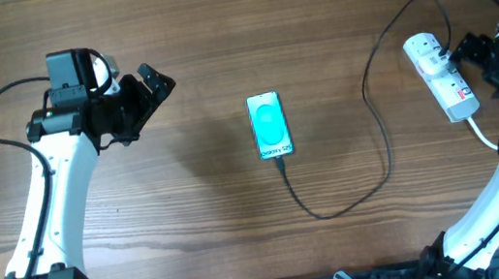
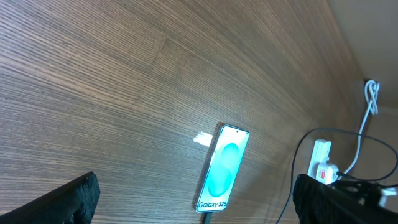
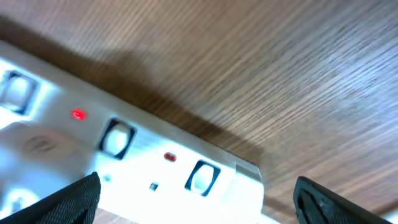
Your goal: Plug charger to phone and switch on socket
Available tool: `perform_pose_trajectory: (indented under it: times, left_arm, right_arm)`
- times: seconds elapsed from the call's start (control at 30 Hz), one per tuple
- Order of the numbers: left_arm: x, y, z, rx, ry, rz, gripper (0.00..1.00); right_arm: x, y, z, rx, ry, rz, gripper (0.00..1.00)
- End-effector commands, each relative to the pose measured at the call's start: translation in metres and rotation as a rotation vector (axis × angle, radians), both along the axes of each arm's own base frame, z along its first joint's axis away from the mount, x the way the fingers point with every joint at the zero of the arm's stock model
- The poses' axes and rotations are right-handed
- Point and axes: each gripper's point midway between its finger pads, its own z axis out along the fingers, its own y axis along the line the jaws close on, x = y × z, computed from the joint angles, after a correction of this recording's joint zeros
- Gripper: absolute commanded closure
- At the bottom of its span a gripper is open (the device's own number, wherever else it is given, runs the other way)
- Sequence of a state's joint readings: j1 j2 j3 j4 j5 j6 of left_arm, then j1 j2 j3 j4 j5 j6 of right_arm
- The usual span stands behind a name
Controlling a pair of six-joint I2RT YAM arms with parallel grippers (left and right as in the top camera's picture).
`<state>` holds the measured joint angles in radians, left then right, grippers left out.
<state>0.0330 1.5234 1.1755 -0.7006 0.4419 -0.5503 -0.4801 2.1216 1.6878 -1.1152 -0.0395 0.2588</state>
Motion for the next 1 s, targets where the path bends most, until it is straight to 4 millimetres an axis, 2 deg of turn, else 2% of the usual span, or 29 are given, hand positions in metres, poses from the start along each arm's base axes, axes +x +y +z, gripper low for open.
perform_pose_trajectory:
  times: [0.0, 0.27, 0.33, 0.53, 0.67, 0.97]
  left_arm:
    - [0.000, 0.002, 0.001, 0.016, -0.013, -0.011, 0.00]
    - [0.000, 0.002, 0.001, 0.016, -0.013, -0.011, 0.00]
    - [0.000, 0.002, 0.001, 0.016, -0.013, -0.011, 0.00]
    - [0.000, 0.002, 0.001, 0.016, -0.013, -0.011, 0.00]
    - [0.000, 0.002, 0.001, 0.016, -0.013, -0.011, 0.00]
    - [0.000, 0.002, 0.001, 0.016, -0.013, -0.011, 0.00]
  right_arm:
    - [0.007, -0.005, 0.017, -0.036, -0.022, 0.144, 0.00]
    - [0.014, -0.008, 0.017, -0.054, -0.050, 0.158, 0.00]
    - [0.026, -0.014, 0.019, -0.083, -0.097, 0.157, 0.00]
    - [0.091, -0.047, 0.041, -0.244, -0.360, 0.151, 0.00]
    - [0.115, -0.060, 0.056, -0.313, -0.471, 0.148, 0.00]
    - [0.118, -0.061, 0.058, -0.321, -0.484, 0.148, 0.00]
